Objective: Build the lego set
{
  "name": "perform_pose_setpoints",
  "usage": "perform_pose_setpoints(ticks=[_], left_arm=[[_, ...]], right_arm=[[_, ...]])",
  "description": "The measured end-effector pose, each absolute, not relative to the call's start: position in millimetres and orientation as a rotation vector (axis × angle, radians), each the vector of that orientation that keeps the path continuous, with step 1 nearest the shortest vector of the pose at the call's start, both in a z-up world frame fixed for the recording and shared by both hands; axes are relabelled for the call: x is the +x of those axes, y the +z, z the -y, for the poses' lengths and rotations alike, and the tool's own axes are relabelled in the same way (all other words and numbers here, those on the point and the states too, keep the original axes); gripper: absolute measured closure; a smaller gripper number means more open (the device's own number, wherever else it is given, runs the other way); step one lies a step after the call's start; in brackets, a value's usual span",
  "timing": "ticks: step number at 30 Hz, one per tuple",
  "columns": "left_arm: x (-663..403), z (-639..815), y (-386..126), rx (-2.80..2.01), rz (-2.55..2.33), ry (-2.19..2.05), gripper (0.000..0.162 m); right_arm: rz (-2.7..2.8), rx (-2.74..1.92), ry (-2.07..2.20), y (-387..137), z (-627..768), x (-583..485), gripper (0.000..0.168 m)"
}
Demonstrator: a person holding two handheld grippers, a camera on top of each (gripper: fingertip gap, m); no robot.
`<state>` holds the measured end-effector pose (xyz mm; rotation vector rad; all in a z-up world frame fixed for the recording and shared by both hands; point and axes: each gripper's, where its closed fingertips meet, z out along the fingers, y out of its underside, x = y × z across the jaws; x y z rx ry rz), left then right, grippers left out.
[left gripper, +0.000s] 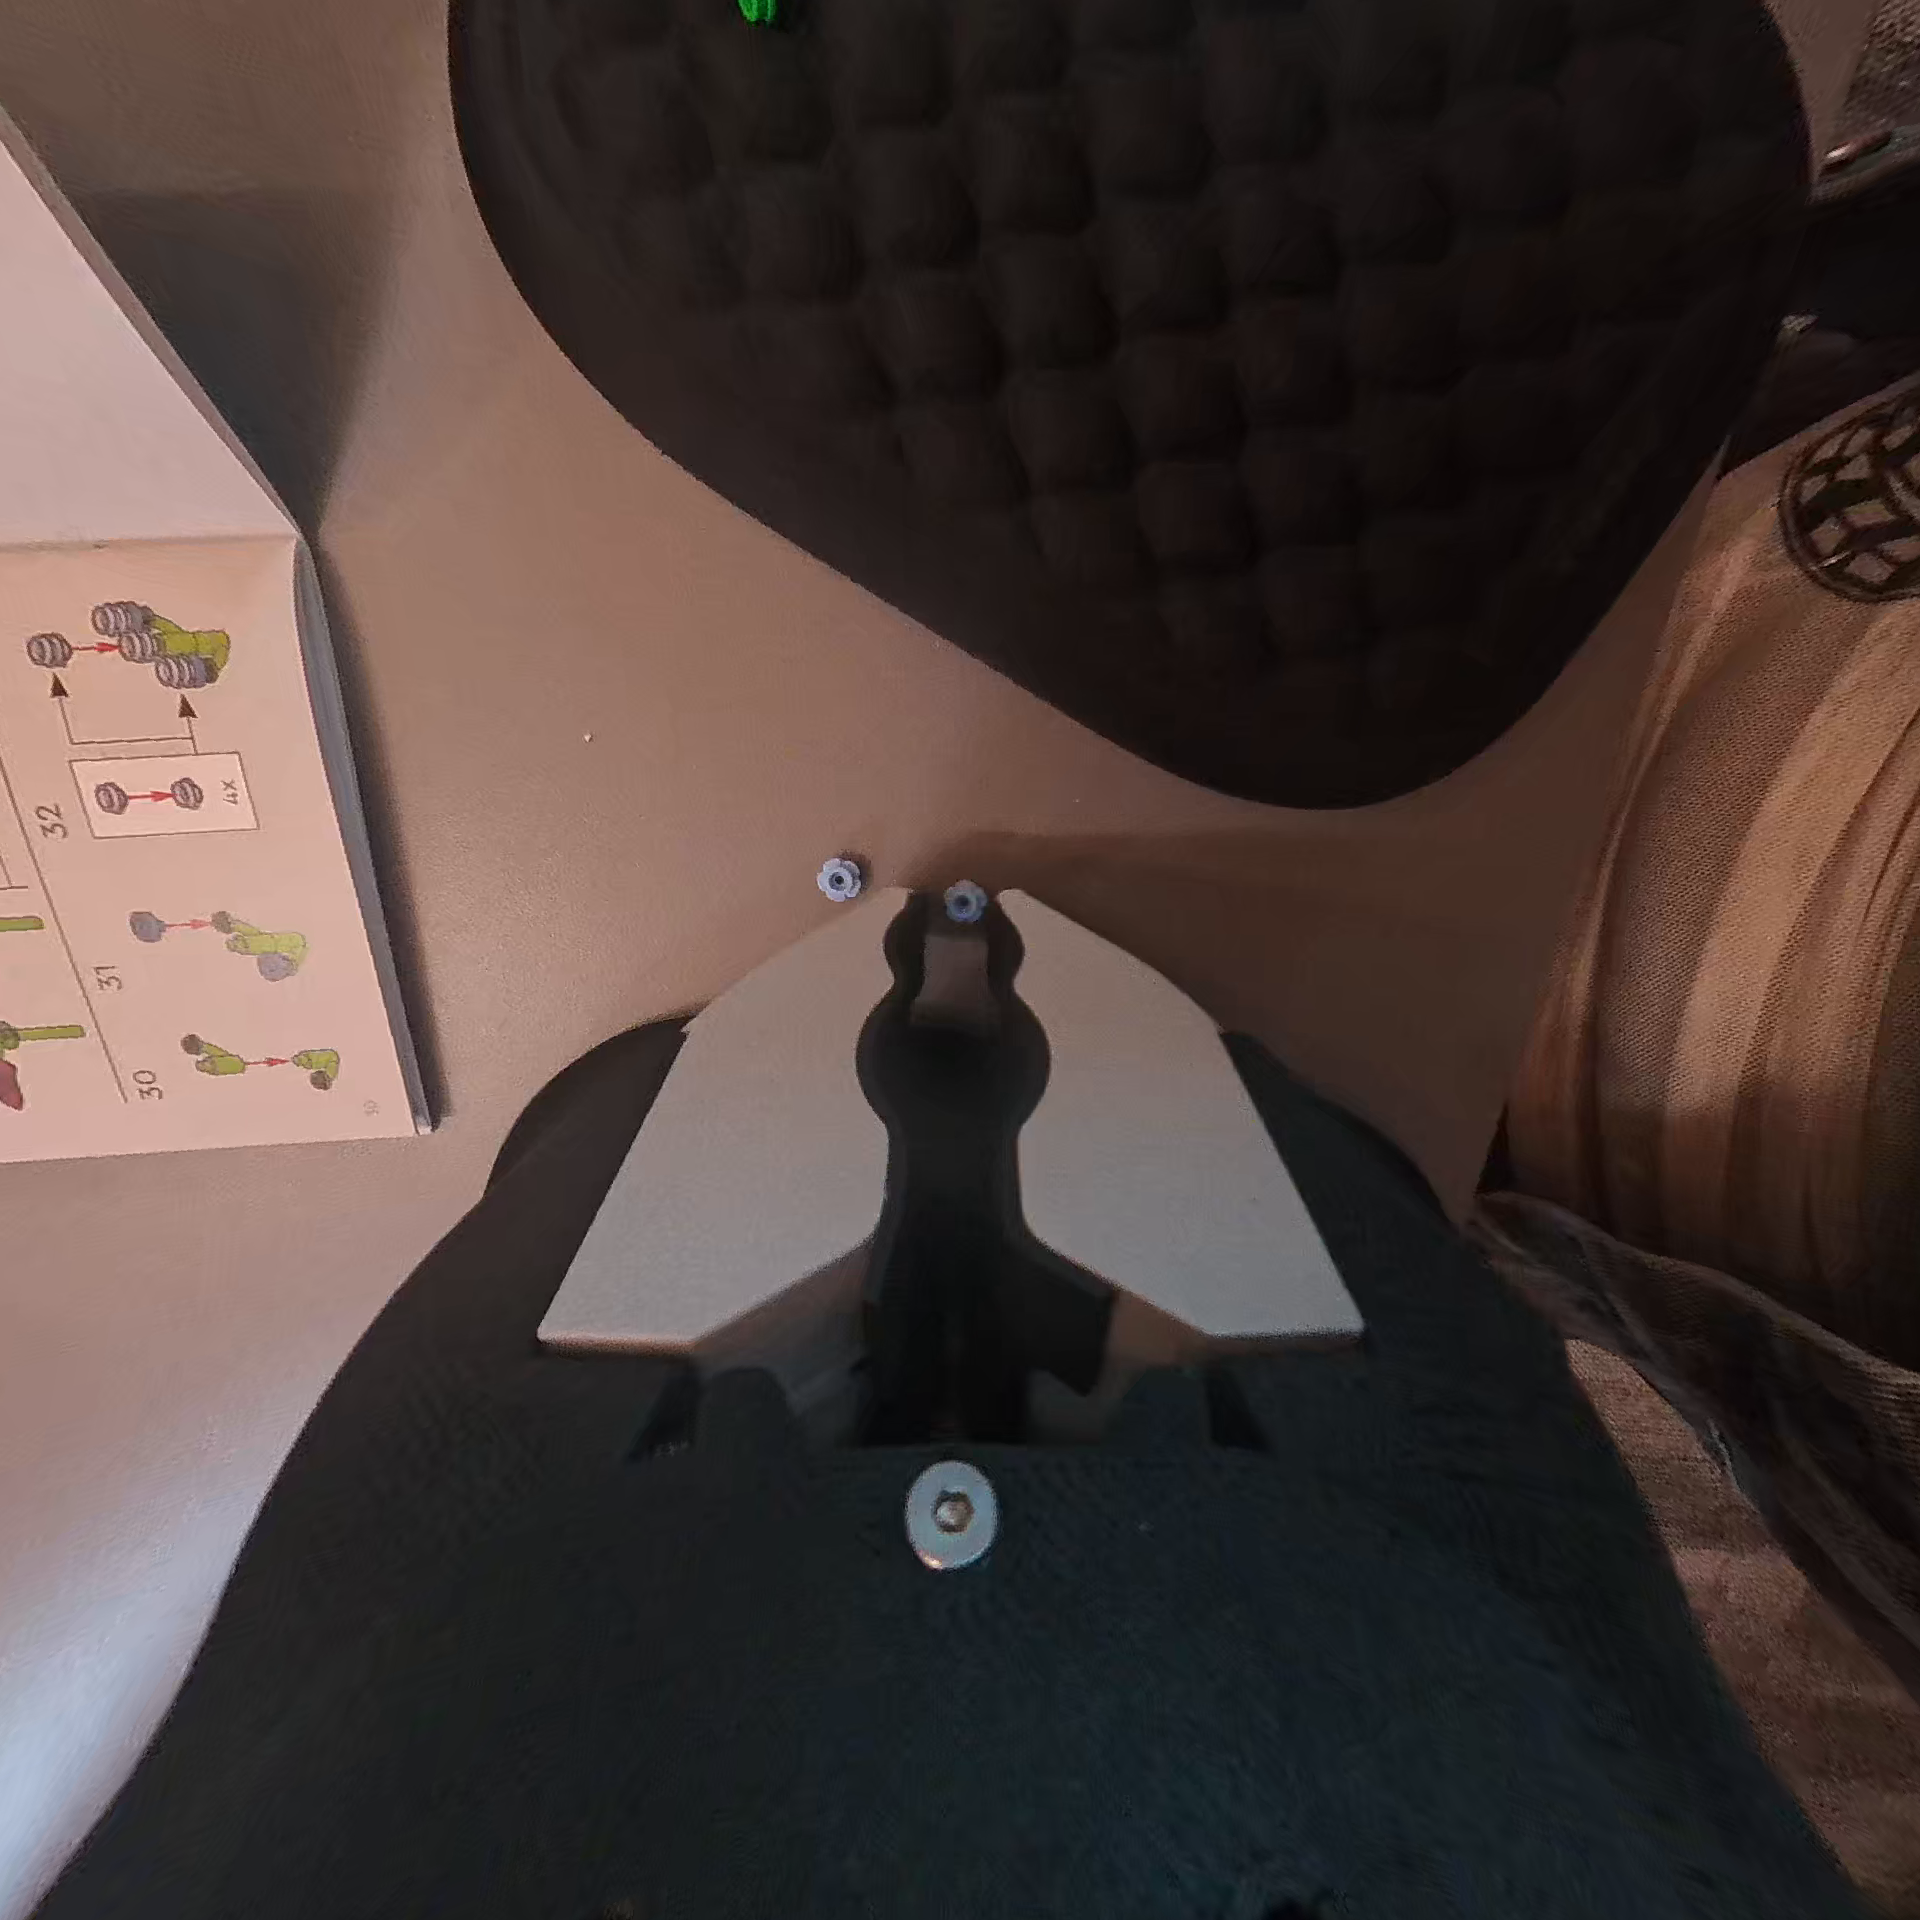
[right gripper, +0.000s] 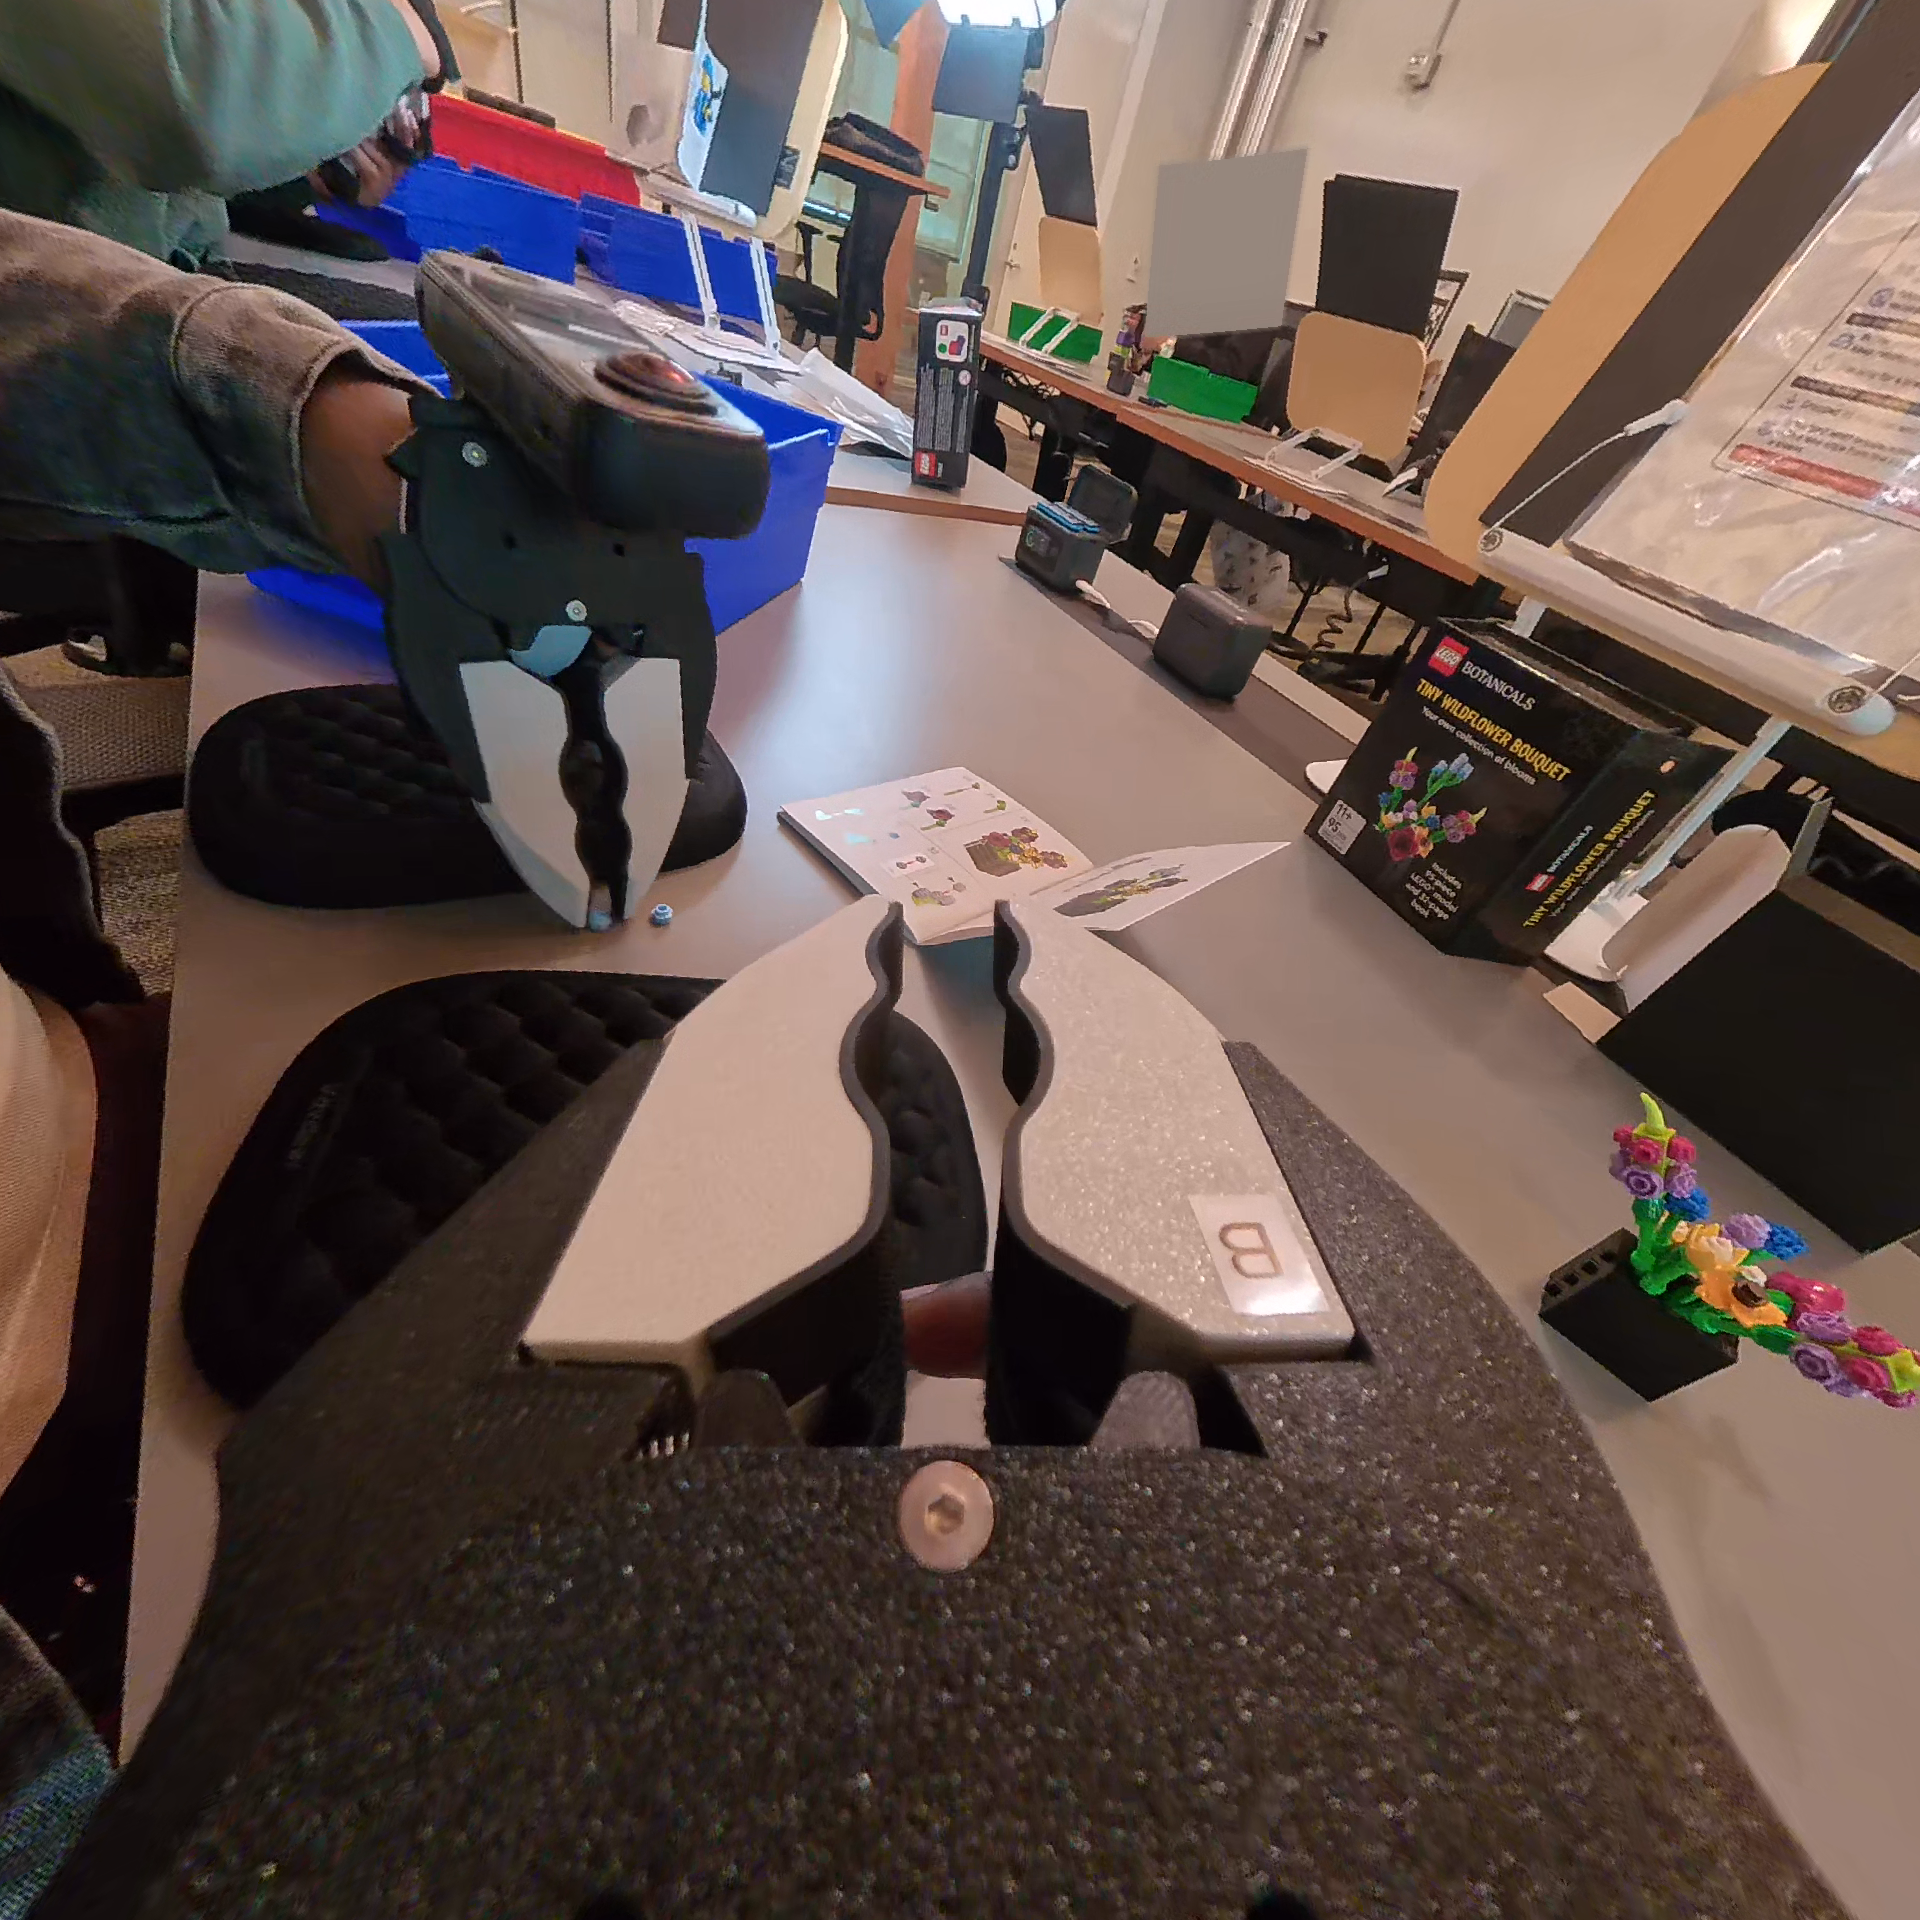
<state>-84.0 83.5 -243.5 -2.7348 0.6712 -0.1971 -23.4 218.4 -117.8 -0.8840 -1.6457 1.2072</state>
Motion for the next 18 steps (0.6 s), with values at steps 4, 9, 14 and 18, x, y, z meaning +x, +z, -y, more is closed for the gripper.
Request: perform_pose_setpoints(ticks=[4,9,14,18], left_arm=[[-82,-82,-243,-2.748,-0.655,-0.218,0.141],[-83,-79,-233,-2.714,-0.621,-0.208,0.140],[-113,-35,-149,-2.527,-0.368,-0.187,0.137],[-200,34,-112,-2.486,-0.078,0.106,0.133]], right_arm=[[1.643,-0.884,1.200,-117,-219,-23,0.152],[1.649,-0.884,1.194,-117,-218,-23,0.152],[1.632,-0.900,1.225,-117,-220,-21,0.152],[1.623,-0.918,1.311,-123,-217,-25,0.152]])
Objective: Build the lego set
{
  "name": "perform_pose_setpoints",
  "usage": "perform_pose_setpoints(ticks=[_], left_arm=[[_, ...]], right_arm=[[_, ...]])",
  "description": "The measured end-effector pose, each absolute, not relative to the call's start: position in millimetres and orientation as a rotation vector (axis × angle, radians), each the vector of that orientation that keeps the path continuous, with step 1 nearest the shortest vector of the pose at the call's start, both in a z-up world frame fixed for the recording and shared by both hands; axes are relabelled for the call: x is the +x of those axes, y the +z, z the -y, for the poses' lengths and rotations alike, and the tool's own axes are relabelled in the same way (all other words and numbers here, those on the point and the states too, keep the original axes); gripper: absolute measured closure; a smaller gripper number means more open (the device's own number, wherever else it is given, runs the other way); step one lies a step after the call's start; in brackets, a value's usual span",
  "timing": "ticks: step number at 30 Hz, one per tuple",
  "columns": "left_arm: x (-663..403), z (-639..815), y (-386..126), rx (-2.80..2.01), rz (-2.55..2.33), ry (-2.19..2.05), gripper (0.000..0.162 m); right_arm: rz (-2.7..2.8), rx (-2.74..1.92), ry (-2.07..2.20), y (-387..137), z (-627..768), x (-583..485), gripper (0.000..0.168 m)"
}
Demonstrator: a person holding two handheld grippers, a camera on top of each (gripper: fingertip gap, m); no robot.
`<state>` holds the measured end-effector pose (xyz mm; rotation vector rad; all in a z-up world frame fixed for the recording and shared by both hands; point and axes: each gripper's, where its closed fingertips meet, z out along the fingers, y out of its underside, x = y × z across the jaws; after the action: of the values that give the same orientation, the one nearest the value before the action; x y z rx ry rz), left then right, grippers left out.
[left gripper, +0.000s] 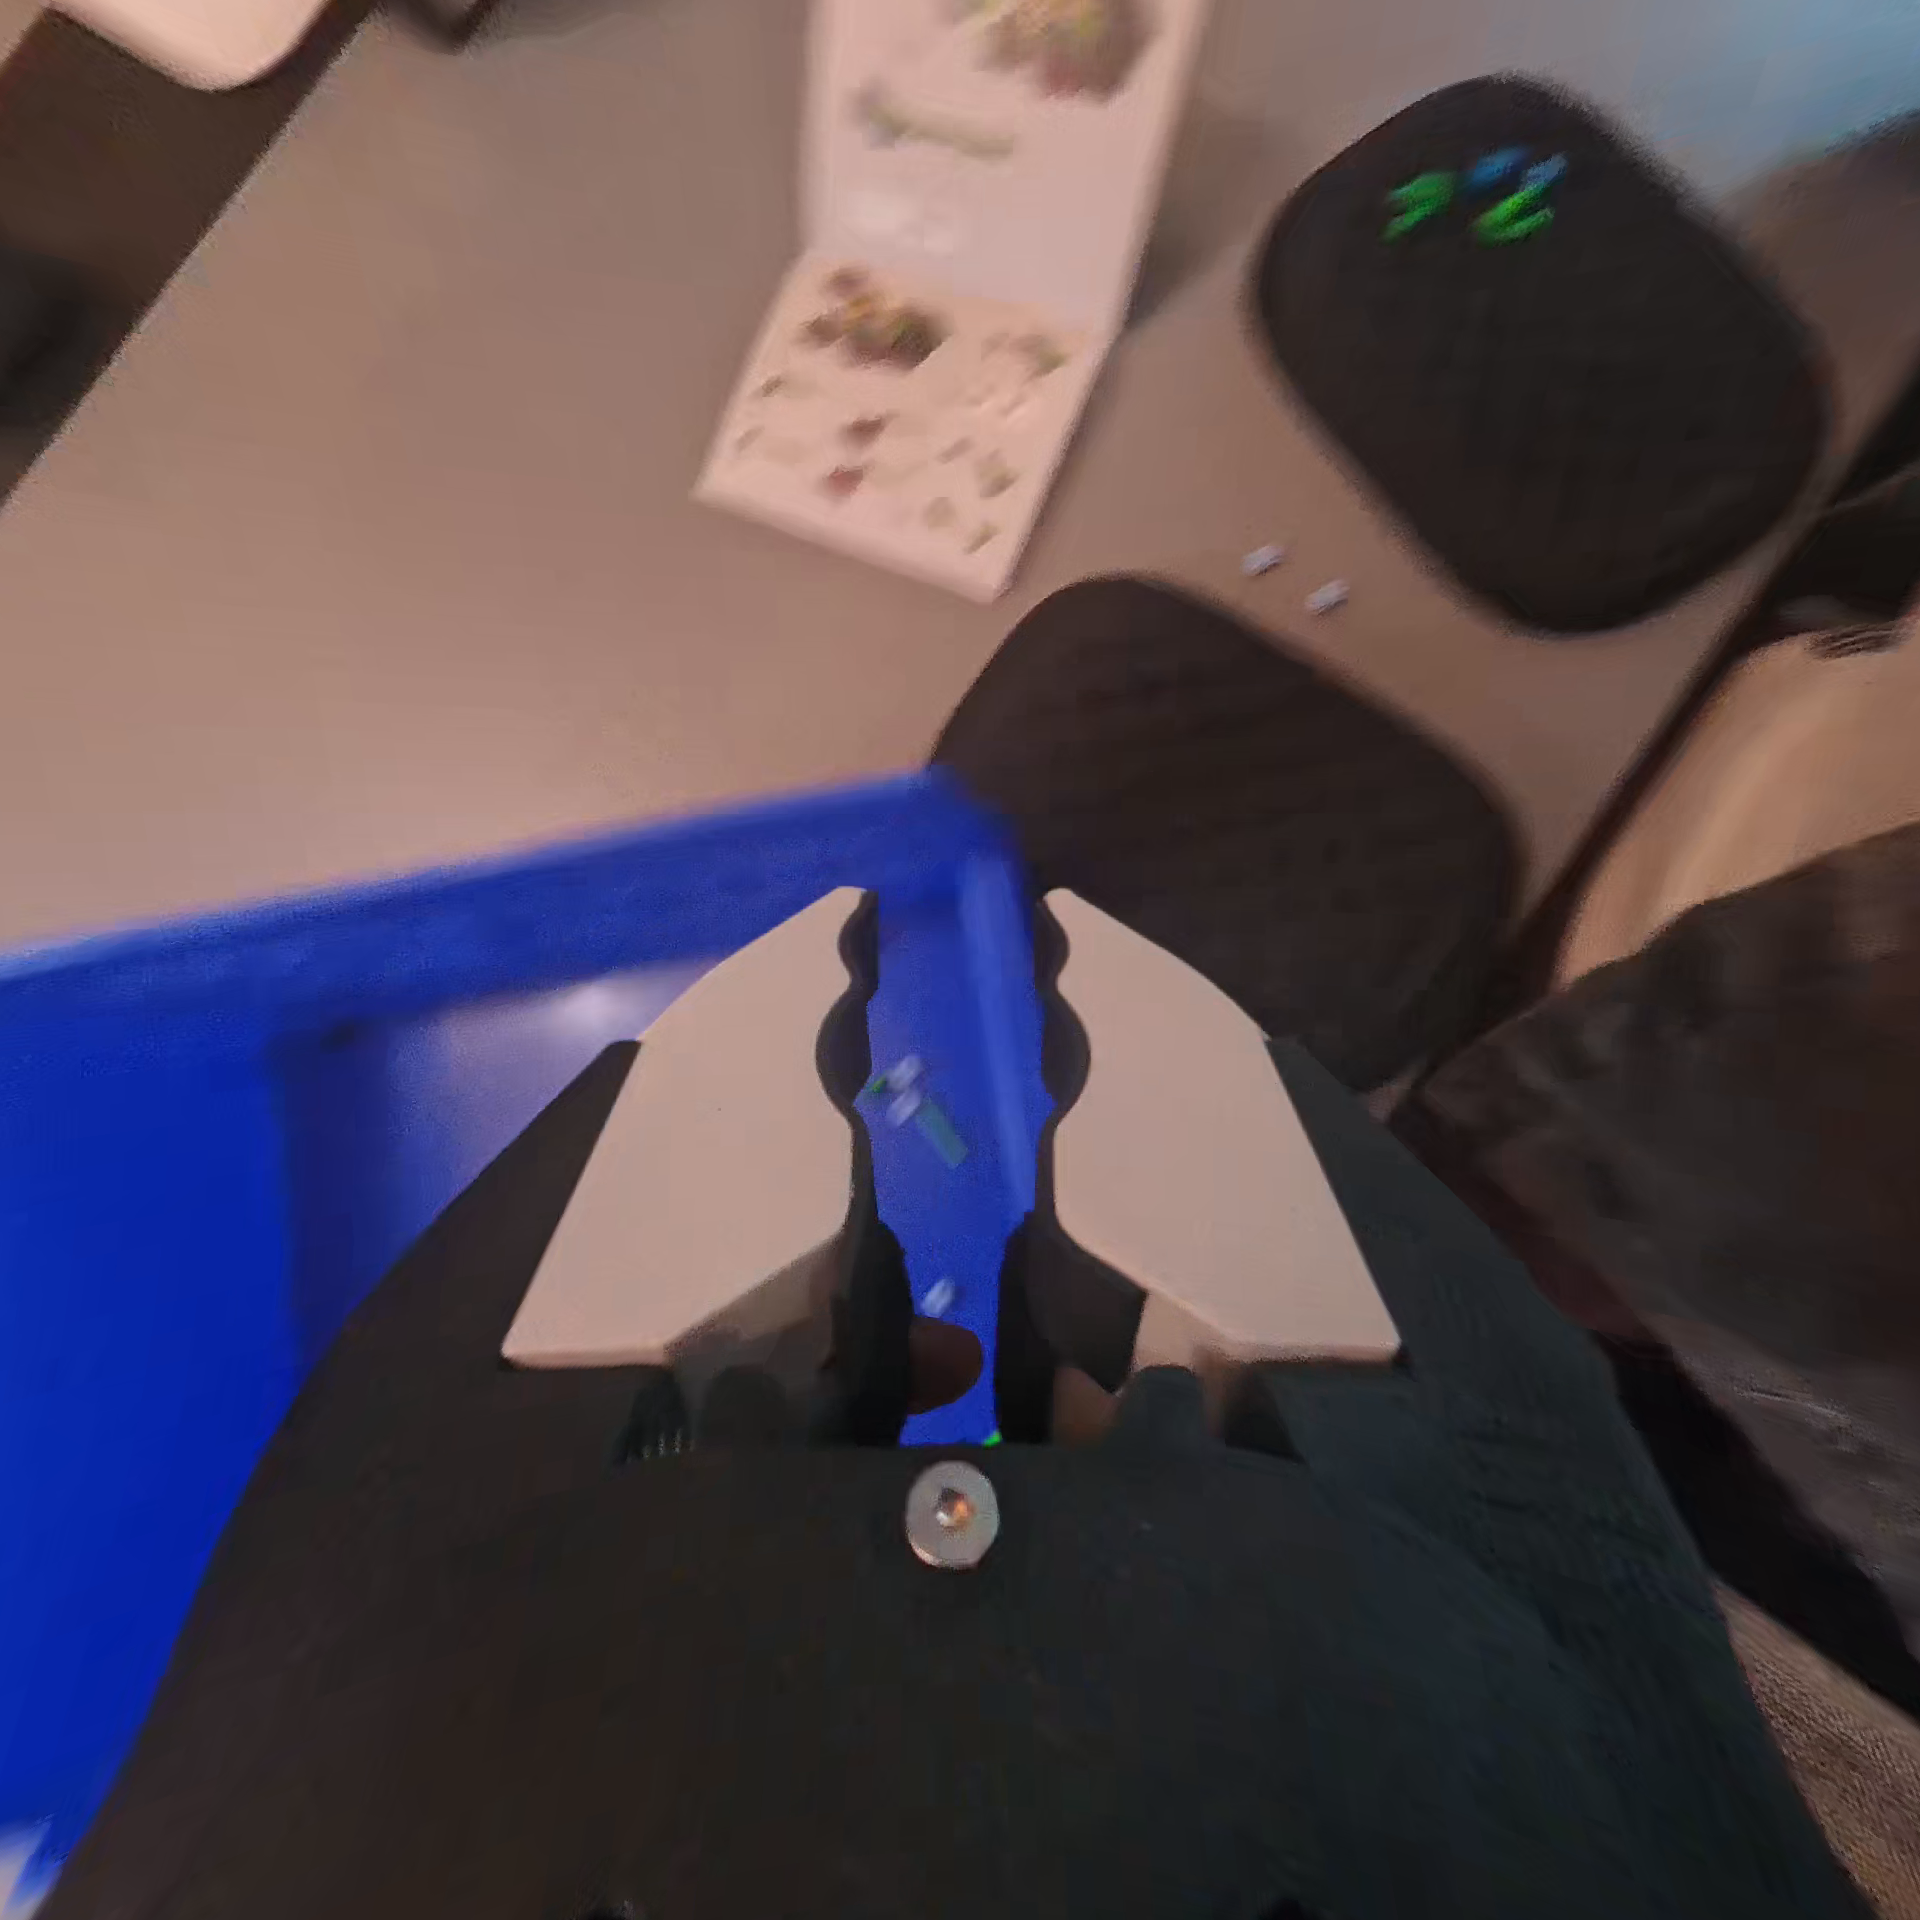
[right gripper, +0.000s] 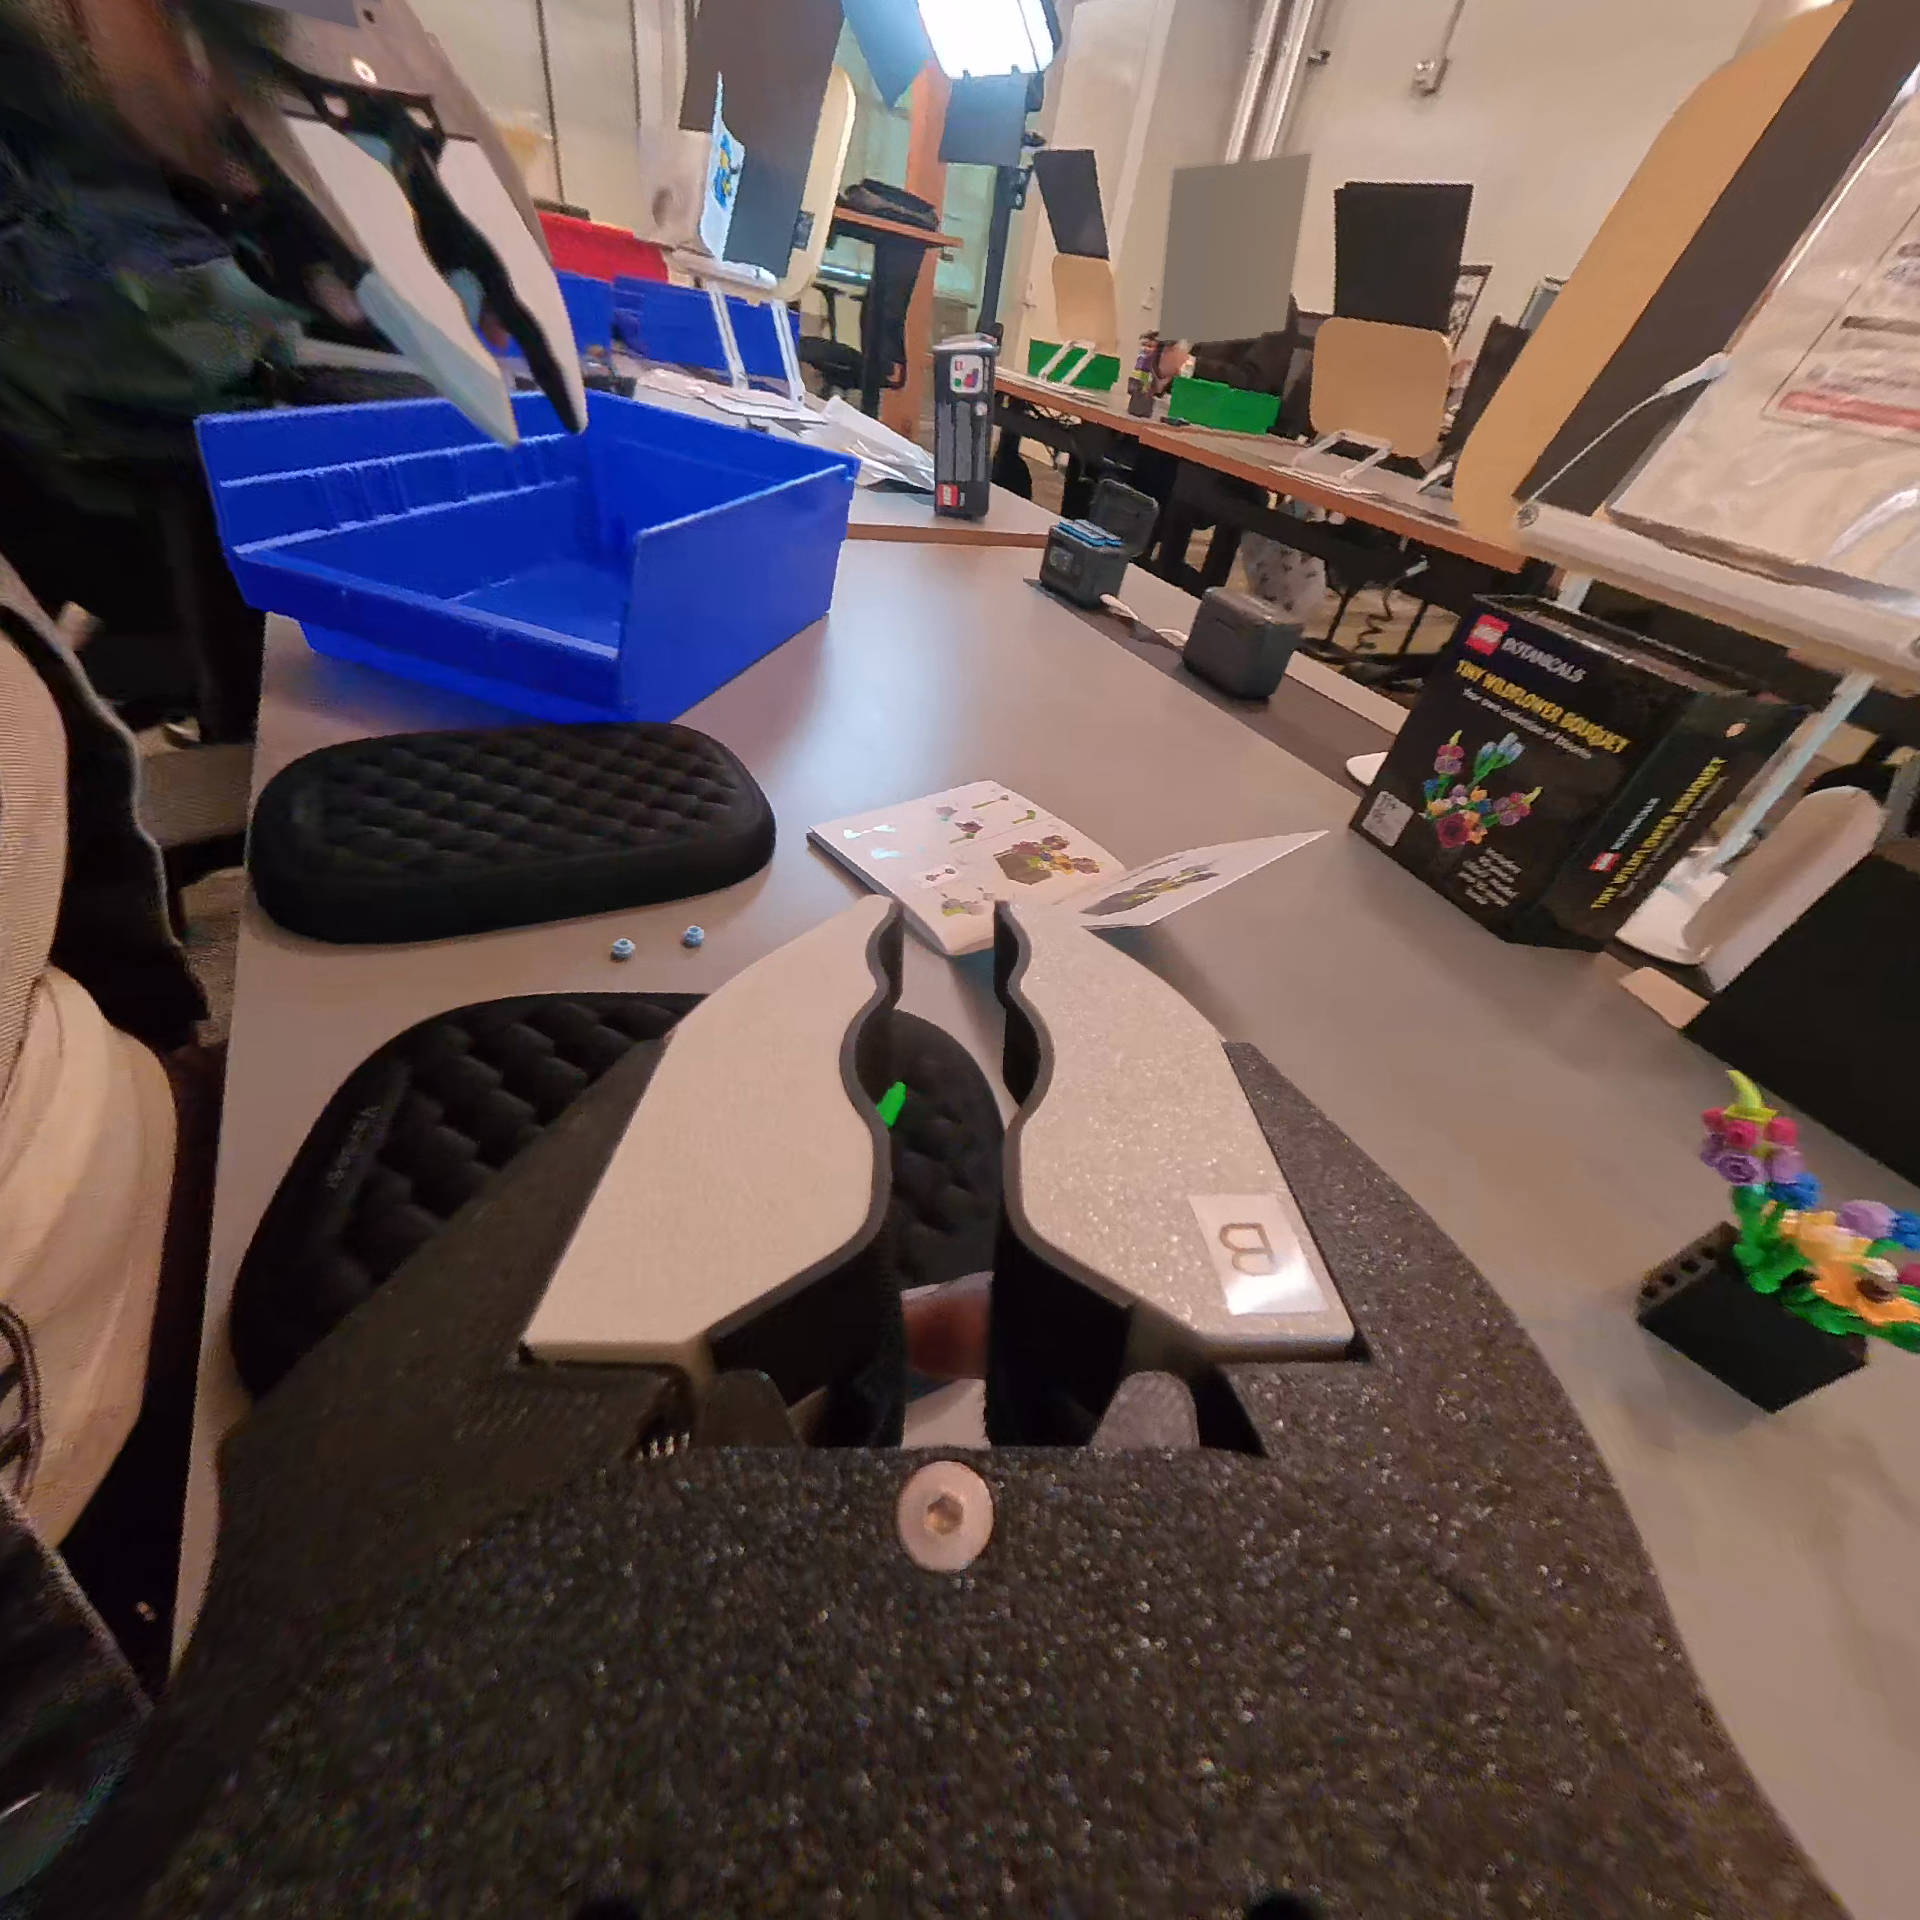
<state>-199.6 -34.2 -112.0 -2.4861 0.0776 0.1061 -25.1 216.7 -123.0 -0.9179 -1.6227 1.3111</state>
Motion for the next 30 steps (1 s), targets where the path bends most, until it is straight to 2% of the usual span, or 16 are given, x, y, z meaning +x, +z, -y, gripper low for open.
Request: perform_pose_setpoints(ticks=[4,8,13,30], left_arm=[[-233,74,-146,-2.613,-0.092,0.083,0.133],[-228,65,-183,-2.653,-0.381,0.034,0.142],[-223,65,-220,-2.789,-0.447,-0.104,0.151],[-230,72,-240,-2.890,-0.513,-0.072,0.153]], right_arm=[[1.665,-0.912,1.352,-128,-206,-31,0.152],[1.715,-0.919,1.364,-134,-198,-38,0.152],[1.741,-0.918,1.339,-134,-193,-41,0.151],[1.722,-0.939,1.309,-134,-199,-38,0.151]])
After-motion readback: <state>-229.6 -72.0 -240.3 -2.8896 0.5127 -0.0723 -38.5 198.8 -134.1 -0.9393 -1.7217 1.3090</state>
